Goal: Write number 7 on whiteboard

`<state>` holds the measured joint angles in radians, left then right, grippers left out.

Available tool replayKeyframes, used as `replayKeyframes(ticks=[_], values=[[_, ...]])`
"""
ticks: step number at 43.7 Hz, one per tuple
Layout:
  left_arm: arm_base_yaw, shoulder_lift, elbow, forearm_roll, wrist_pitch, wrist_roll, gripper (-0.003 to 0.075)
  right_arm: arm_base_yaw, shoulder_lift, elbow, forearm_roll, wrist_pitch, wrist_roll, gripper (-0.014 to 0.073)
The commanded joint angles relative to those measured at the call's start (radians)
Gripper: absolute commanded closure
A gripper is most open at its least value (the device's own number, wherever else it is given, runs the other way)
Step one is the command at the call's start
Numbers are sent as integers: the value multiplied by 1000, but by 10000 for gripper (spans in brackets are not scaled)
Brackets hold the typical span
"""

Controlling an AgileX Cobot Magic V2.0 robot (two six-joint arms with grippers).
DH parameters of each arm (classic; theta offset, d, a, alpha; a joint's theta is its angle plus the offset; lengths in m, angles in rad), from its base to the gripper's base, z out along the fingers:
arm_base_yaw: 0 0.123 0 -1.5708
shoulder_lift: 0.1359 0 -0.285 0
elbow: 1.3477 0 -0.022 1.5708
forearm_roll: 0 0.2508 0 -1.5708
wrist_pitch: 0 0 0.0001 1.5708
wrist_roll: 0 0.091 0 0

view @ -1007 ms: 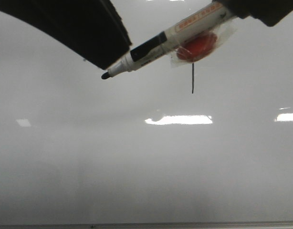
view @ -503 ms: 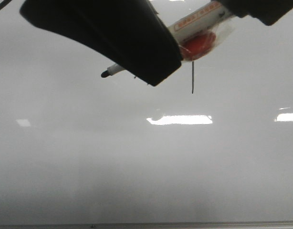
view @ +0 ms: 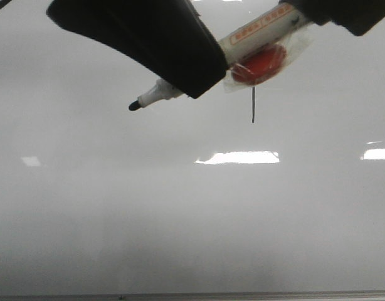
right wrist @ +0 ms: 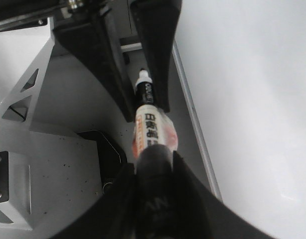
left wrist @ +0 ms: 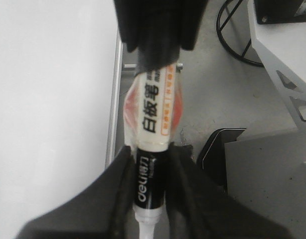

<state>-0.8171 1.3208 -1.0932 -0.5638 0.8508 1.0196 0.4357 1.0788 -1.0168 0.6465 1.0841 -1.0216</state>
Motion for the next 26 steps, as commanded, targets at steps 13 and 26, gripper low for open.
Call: replayKeyframes(ticks=[13,26], values=[[6,-127,-34,404,-38,-479,659,-101,-140,-57,-180,-20,261,24],[265,-240,-29,876,-42,-1161,659,-189,-212,-54,-232,-17,327,24]])
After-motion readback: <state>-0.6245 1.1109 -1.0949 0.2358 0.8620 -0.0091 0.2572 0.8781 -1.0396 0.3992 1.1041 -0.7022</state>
